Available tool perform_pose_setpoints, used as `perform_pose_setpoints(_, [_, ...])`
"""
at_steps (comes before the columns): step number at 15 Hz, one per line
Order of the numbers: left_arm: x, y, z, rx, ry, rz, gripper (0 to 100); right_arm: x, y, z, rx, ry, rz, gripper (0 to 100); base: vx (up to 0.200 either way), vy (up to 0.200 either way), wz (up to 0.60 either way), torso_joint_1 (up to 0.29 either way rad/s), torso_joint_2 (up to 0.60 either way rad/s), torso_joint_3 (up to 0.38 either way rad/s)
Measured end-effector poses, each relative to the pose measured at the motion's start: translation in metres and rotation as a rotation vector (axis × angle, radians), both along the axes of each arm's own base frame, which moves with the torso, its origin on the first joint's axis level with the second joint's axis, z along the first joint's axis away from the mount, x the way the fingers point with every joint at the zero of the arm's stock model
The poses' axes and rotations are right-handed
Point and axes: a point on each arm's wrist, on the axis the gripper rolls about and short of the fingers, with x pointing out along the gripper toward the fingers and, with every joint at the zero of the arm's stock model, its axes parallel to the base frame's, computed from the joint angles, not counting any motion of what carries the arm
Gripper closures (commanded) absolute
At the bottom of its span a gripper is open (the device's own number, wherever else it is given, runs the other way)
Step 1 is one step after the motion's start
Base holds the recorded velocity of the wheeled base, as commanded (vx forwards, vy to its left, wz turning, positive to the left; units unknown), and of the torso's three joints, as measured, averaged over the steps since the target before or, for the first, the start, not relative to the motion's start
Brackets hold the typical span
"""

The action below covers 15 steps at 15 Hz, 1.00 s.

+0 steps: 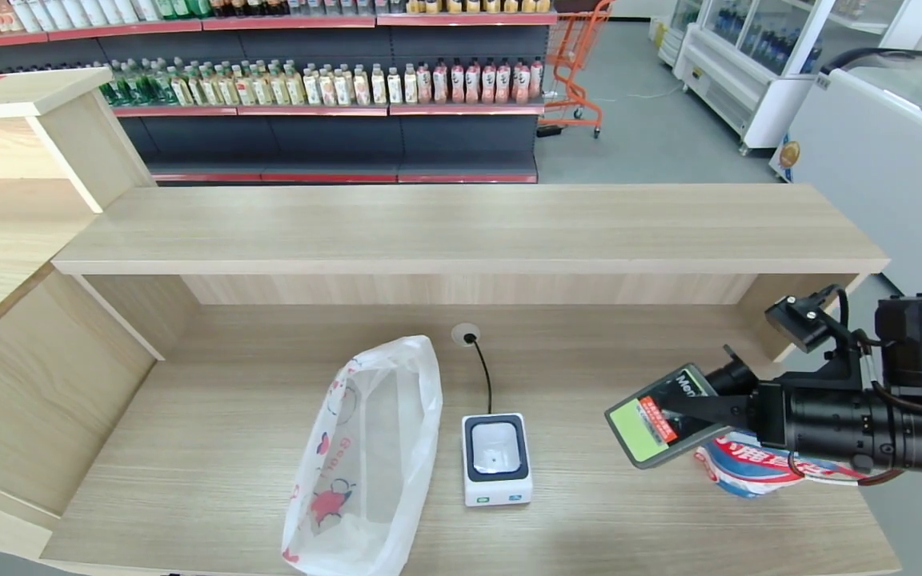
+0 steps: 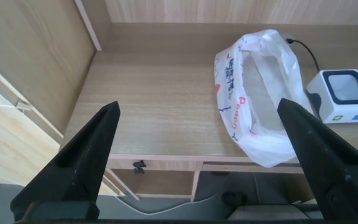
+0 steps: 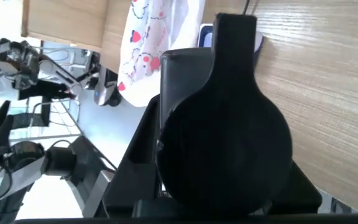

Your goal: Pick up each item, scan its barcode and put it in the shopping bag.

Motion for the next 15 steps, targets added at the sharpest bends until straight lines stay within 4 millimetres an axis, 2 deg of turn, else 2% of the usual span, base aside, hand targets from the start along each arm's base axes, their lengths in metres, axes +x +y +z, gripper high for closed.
perform_pose_setpoints(5, [0.0, 0.0, 0.0, 0.0, 0.0, 0.0, 0, 0.003, 0.012, -0.002, -0.044, -0.004, -0.015, 100, 0.0, 0.2, 0.0, 0.001, 0.0, 0.003])
perform_pose_setpoints(10, [0.0, 0.0, 0.0, 0.0, 0.0, 0.0, 0, 0.027, 0.016, -0.032, -0.131, 0.082, -0.109, 100, 0.0, 0.0, 0.0, 0.0, 0.0, 0.0])
perform_pose_setpoints(15, [0.0, 0.0, 0.0, 0.0, 0.0, 0.0, 0, 0.047, 0.031, -0.063, -0.148, 0.176, -0.081, 100, 0.0, 0.0, 0.0, 0.0, 0.0, 0.0])
